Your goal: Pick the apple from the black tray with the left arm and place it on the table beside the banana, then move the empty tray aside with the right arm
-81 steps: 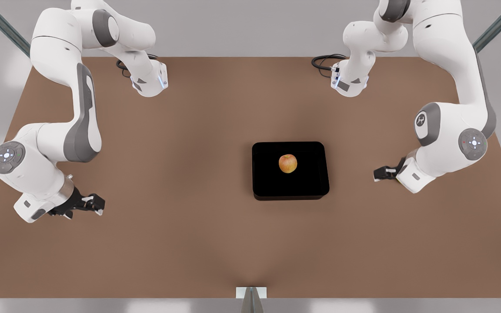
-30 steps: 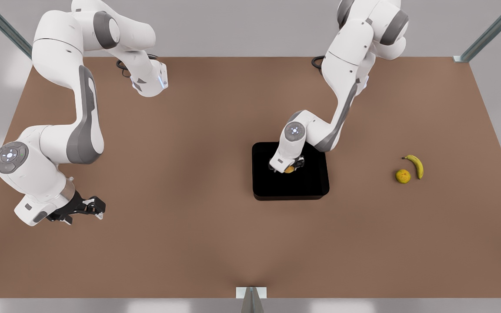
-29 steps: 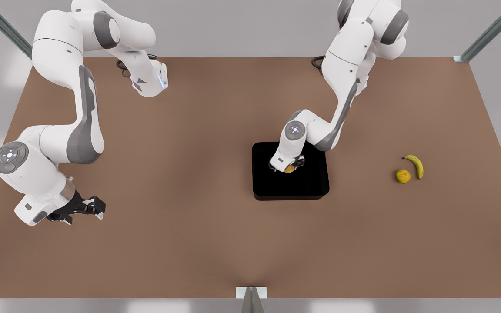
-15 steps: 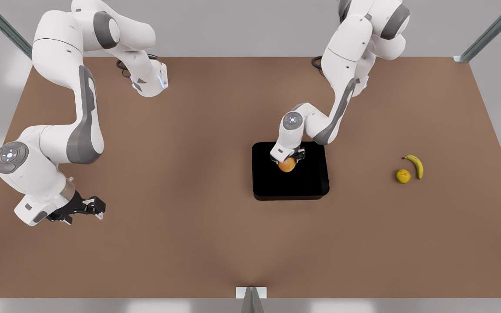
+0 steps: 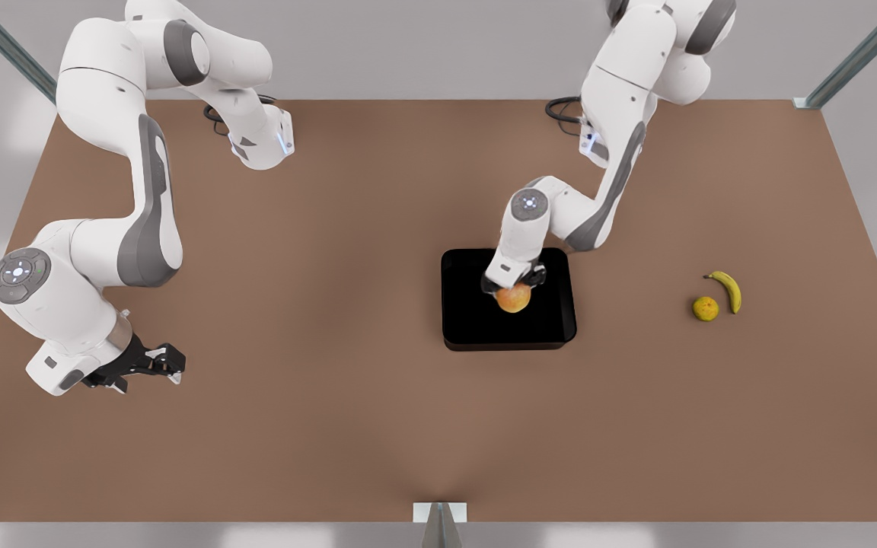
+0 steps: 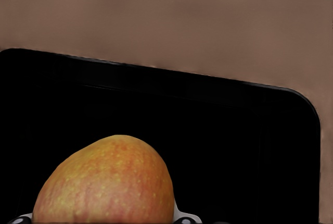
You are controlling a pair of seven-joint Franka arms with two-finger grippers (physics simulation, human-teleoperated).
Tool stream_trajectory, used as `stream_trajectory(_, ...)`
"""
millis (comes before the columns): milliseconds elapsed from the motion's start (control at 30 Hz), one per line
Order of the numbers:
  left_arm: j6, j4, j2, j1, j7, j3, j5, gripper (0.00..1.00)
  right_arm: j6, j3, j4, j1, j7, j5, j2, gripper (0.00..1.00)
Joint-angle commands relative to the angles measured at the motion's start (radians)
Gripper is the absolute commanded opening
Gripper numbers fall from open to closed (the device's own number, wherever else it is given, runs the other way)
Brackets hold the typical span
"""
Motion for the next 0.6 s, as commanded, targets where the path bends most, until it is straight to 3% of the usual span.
stream_trajectory(0, -0.28, 0.014, -0.051, 0.058, 0.264, 0.003, -0.008, 0.82, 0.0, 0.001, 0.0, 0.002, -0.003, 0.0, -0.001, 1.0)
stream_trajectory(100, -0.338, 0.013, -0.096, 0.287, 0.674, 0.003, -0.008, 0.82, -0.02, 0.0, 0.0, 0.048, 0.007, 0.004, -0.003, 1.0)
stream_trajectory(167, -0.289, 0.018, -0.068, 0.445, 0.899, 0.001, -0.008, 0.82, -0.114, 0.0, 0.003, 0.153, 0.243, -0.045, -0.032, 1.0)
stream_trajectory(333, -0.09, 0.033, 0.102, 0.534, 0.979, 0.004, 0.003, 0.86, -0.215, -0.002, 0.034, 0.43, 0.726, -0.076, -0.055, 1.0)
stream_trajectory(367, -0.071, 0.028, 0.11, 0.534, 0.979, 0.006, 0.003, 1.0, -0.214, 0.004, 0.035, 0.479, 0.812, -0.076, -0.055, 1.0)
stream_trajectory(433, -0.056, 0.027, 0.119, 0.54, 0.981, 0.021, 0.004, 1.0, -0.215, 0.018, 0.034, 0.503, 0.869, -0.068, -0.063, 1.0)
stream_trajectory(533, -0.051, 0.019, 0.113, 0.539, 0.981, 0.041, 0.004, 1.0, -0.361, 0.156, 0.028, 0.506, 1.082, -0.048, -0.093, 1.0)
stream_trajectory(567, -0.079, 0.017, 0.05, 0.539, 0.965, 0.053, 0.0, 1.0, -0.361, 0.199, 0.024, 0.509, 1.122, -0.037, -0.1, 1.0)
